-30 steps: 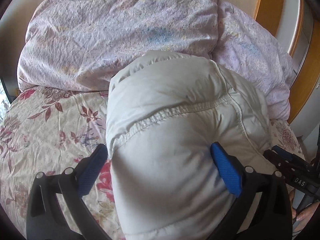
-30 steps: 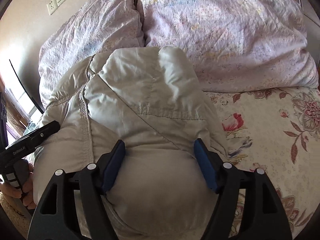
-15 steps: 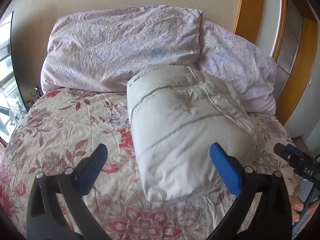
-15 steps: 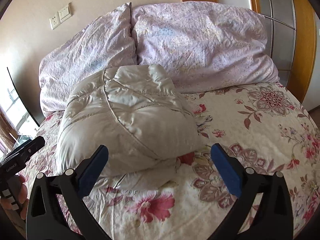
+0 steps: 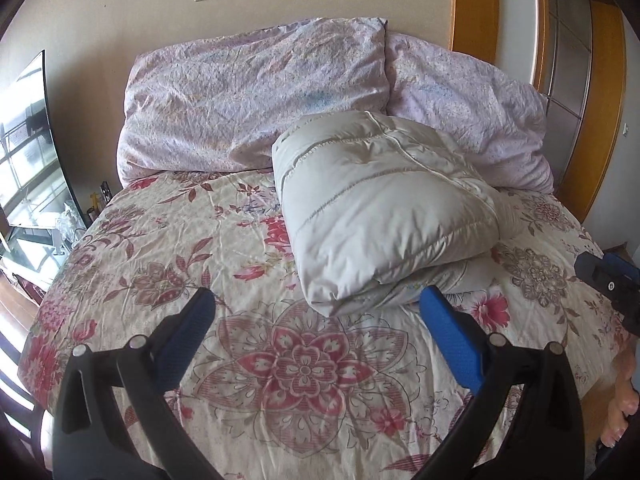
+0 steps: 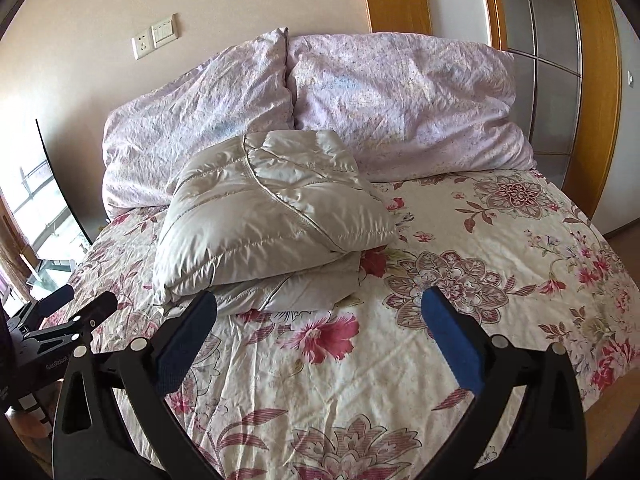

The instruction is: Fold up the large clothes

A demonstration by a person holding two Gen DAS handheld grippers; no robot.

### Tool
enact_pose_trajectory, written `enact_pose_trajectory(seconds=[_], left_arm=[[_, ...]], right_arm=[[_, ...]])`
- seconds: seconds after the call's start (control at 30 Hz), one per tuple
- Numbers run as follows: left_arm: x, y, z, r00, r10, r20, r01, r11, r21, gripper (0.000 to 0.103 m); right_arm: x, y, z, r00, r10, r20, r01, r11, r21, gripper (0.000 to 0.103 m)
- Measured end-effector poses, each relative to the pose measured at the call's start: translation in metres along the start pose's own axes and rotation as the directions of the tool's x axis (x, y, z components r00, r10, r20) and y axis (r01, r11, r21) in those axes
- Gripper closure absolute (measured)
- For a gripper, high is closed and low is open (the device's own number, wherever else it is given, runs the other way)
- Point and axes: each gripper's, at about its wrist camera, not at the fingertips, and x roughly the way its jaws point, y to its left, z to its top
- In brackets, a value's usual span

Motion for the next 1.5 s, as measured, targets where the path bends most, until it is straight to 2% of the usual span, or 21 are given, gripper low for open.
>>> enact_pose_trajectory(seconds=[0.27, 0.57, 0.67, 1.5], left_arm=[[-0.014, -0.005, -0.002, 1.0, -0.011, -0.009, 0.011, 1.0, 0.015, 0.002], [-0.013, -0.009, 0.001, 0.995, -0.096, -0.035, 0.096, 0.995, -0.008, 0.002], [-0.012, -0.009, 0.003, 0.994, -0.103, -0.039, 0.102, 0.995, -0.02, 0.002], [-0.021, -0.013, 0.004, 0.996, -0.088, -0.027, 0.088, 0.996, 0.001, 0.002]], right_arm=[[-0.016, 0.001, -0.009, 1.0, 0.016, 0.002, -0.016, 1.0, -0.004, 0.001], [-0.022, 0.0, -0.012, 0.997, 0.072, -0.014, -0.071, 0.997, 0.024, 0.001], [-0.024, 0.001, -0.011, 0.997, 0.082, -0.016, -0.082, 0.996, 0.025, 0.001], [-0.025, 0.003, -0.011, 0.995, 0.095, -0.017, -0.094, 0.995, 0.034, 0.001]])
